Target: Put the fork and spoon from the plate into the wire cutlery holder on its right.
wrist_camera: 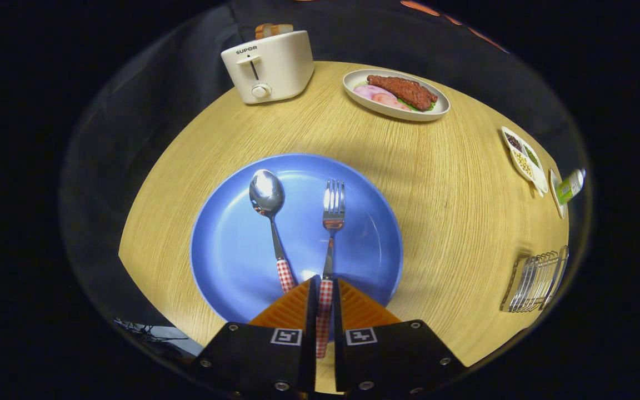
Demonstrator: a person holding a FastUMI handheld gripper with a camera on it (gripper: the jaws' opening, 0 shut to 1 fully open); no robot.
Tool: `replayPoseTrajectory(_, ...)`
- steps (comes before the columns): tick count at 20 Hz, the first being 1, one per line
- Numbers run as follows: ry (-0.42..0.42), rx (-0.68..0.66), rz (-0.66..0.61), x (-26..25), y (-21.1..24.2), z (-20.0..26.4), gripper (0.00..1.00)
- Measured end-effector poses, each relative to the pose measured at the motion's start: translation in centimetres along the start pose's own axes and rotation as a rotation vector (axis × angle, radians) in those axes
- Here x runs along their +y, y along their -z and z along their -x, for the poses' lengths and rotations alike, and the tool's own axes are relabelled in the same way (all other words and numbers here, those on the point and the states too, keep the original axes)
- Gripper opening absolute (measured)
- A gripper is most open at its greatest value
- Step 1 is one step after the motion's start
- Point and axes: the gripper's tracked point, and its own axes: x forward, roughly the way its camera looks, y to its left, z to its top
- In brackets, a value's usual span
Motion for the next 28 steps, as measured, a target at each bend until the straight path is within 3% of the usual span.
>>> replayPoseTrajectory(4,-0.009,-0.048,0.026,-0.4,-1.0,2.6,0.09)
replayPoseTrajectory(11,0.147,-0.153,0.073,-8.2,-1.8,9.6,0.09)
replayPoseTrajectory(15,0.257,-0.159,-0.007,-15.4,0.2,13.1,0.09)
replayPoseTrajectory(20,0.343,-0.111,-0.112,-22.9,3.6,16.1,0.09)
replayPoseTrajectory(28,0.325,0.065,-0.088,-26.3,7.7,16.4,0.09)
